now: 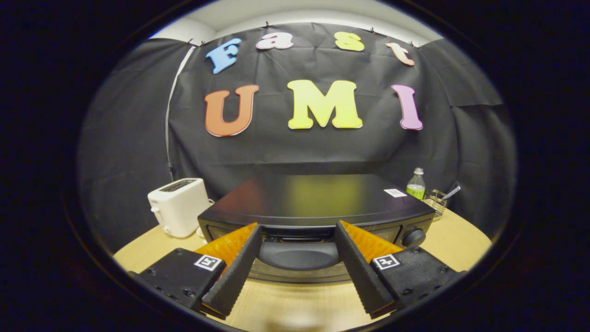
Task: Open the toaster oven, put the food inside, and close the toaster oven door.
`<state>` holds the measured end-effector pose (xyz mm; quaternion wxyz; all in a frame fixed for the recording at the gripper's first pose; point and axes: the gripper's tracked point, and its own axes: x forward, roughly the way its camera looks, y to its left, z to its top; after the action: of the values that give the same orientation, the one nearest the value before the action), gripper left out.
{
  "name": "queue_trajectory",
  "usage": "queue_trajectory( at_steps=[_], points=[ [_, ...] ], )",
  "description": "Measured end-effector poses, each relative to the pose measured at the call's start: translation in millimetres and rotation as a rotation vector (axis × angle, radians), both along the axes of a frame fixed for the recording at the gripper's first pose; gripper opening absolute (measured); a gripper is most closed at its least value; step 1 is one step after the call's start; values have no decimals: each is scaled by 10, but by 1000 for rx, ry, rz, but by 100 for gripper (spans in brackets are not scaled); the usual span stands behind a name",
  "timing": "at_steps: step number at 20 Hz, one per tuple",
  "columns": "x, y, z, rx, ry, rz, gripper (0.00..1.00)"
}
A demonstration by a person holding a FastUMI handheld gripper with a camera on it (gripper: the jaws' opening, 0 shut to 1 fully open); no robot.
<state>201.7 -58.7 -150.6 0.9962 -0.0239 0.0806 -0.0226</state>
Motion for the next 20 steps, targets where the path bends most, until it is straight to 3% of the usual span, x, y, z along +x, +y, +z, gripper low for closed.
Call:
queue_trajectory(
  at_steps=[12, 20],
  points=[
    [-479, 24, -224, 4, -13, -32, 100],
    [-1046, -29, -860, -1, 45, -84, 100]
  ],
)
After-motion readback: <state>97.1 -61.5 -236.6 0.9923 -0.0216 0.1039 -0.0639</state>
